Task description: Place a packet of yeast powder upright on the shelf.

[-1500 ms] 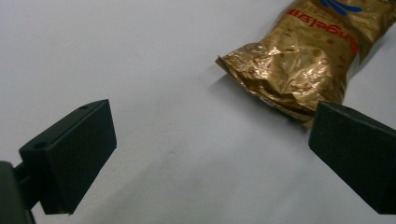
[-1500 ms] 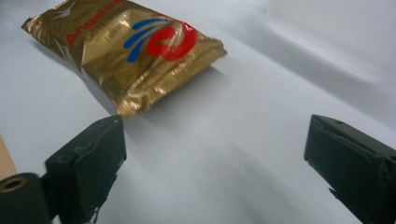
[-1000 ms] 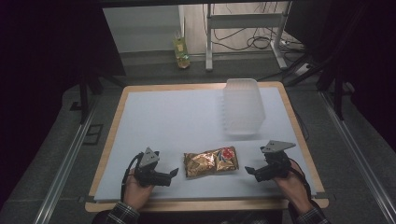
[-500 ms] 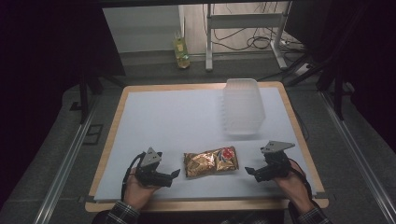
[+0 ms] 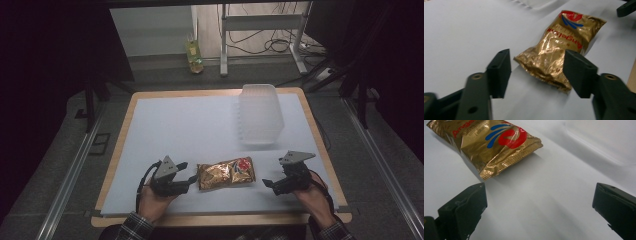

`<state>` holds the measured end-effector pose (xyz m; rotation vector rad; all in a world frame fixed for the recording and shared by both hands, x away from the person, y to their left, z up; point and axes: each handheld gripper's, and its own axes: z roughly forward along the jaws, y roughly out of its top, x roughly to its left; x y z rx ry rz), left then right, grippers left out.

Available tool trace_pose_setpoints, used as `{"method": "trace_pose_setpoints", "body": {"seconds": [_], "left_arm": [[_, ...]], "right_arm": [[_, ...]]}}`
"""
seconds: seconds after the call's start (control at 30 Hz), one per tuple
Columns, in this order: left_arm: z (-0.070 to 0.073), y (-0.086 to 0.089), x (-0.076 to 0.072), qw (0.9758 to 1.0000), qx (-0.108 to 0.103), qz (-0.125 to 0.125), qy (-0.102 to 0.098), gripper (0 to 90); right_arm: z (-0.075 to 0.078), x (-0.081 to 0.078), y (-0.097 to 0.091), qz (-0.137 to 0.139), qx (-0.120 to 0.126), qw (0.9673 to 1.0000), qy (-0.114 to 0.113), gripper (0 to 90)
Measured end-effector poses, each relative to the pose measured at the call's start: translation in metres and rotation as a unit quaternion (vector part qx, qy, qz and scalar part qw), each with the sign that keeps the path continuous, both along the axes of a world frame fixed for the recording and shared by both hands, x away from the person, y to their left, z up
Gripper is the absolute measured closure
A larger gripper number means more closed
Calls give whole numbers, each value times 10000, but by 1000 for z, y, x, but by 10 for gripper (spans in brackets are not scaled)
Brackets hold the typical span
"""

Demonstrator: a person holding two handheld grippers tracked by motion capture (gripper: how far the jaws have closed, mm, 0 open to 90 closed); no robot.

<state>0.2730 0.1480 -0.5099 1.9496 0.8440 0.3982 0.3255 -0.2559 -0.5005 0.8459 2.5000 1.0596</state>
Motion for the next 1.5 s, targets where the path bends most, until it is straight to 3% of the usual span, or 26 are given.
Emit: {"method": "trace_pose_setpoints", "body": {"seconds": [0.13,0.33,0.4,0.6,0.73,0.77,0.87,1.0,1.13,1.17,1.5], "left_arm": [[0,-8,6,9998,-77,-159,36,591],[-8,-21,12,9989,5,-435,182,857],[-9,-26,15,9983,17,-545,201,896],[-17,-40,24,9969,13,-718,324,897],[-24,-44,29,9959,98,-714,543,900],[-24,-44,29,9957,213,-704,569,900],[-25,-44,25,9961,420,-631,440,900],[-28,-37,24,9965,278,-549,569,900],[-28,-37,20,9969,395,-487,484,900],[-28,-37,20,9969,386,-478,490,900],[-29,-29,15,9965,416,-447,563,900]], "right_arm": [[1,0,-1,-19,-10,10000,-11,0],[1,0,-1,-18,-47,10000,3,1],[1,1,-1,-17,-67,10000,11,1],[0,1,0,-16,-87,10000,27,3],[0,1,0,-13,-127,9999,50,5],[0,1,0,-13,-127,9999,50,5],[3,0,0,-42,-115,9999,40,4],[8,-2,0,-50,-107,9999,53,4],[11,-3,1,-36,-43,9999,126,4],[11,-3,1,19,14,9998,222,4],[14,-3,12,314,106,9989,332,1]]}}
